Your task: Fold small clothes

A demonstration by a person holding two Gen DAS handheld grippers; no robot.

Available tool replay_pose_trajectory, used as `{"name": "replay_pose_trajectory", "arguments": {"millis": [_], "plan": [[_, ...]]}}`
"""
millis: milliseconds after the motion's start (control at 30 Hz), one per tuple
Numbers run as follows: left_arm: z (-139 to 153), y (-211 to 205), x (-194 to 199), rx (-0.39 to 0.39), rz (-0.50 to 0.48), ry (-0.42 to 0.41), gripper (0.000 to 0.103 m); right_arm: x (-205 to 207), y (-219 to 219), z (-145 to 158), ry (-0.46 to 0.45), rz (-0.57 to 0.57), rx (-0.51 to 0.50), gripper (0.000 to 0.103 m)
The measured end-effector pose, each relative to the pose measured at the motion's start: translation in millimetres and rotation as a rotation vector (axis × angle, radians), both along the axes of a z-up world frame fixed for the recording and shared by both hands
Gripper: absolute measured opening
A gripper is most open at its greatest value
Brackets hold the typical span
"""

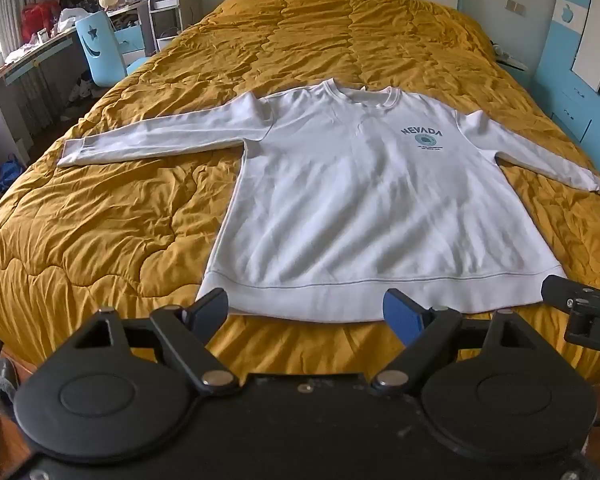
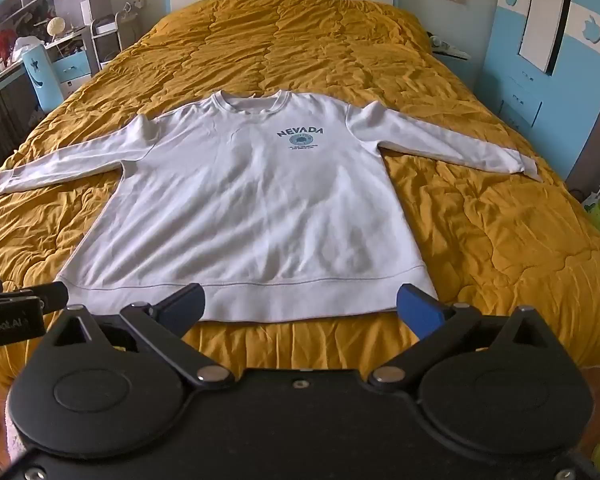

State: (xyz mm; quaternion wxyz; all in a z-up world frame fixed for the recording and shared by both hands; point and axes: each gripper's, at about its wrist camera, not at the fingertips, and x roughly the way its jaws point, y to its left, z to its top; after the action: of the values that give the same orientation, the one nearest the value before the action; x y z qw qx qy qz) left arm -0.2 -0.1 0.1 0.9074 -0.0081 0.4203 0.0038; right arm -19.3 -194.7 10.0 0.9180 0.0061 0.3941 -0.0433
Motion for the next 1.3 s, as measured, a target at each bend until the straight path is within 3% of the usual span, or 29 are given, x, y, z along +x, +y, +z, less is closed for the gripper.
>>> {"name": "replay_pose_trajectory", "arguments": {"millis": [1300], "plan": [[-1.2, -0.6, -0.1, 0.006, -0.002, 0.007, 0.087, -0.8, 1.7, -2.0, 0.007, 0.002, 0.007, 0.103]]}}
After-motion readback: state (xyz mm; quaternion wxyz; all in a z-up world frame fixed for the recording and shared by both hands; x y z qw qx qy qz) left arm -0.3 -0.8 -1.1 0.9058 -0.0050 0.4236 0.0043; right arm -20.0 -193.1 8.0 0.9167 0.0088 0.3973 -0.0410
